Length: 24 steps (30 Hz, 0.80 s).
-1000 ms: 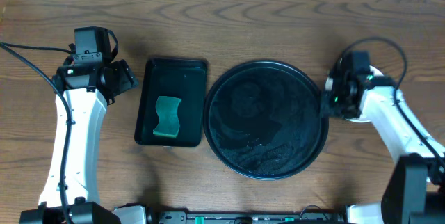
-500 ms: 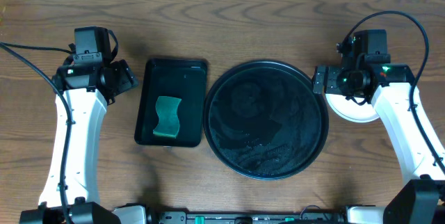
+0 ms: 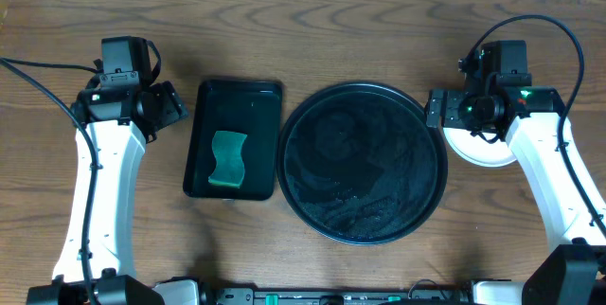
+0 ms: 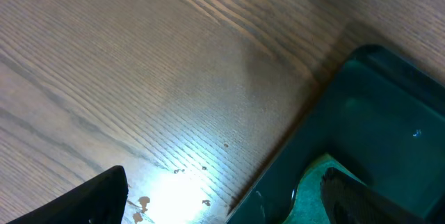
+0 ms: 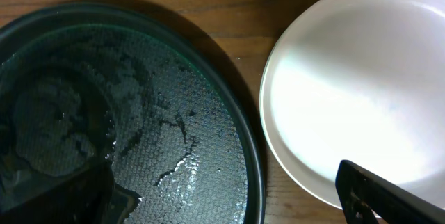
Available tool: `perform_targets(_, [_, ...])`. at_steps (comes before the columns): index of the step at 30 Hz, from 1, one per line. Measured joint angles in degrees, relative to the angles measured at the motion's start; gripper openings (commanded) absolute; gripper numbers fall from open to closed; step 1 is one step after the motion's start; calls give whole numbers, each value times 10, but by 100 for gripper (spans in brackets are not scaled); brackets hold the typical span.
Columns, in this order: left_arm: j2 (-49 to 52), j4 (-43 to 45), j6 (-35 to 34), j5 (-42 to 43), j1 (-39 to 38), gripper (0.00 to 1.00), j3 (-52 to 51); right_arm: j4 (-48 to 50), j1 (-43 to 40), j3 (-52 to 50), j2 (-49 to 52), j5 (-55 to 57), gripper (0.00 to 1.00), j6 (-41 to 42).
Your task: Clean dirty plates on tray and stack at the side
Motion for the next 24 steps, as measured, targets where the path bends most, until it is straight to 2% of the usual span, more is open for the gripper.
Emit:
perform_targets(18, [0,0,0,0,0,89,0,0,0,0,-3,0,99,0])
perform_targets(24, [0,0,0,0,0,89,0,0,0,0,-57,0,99,0])
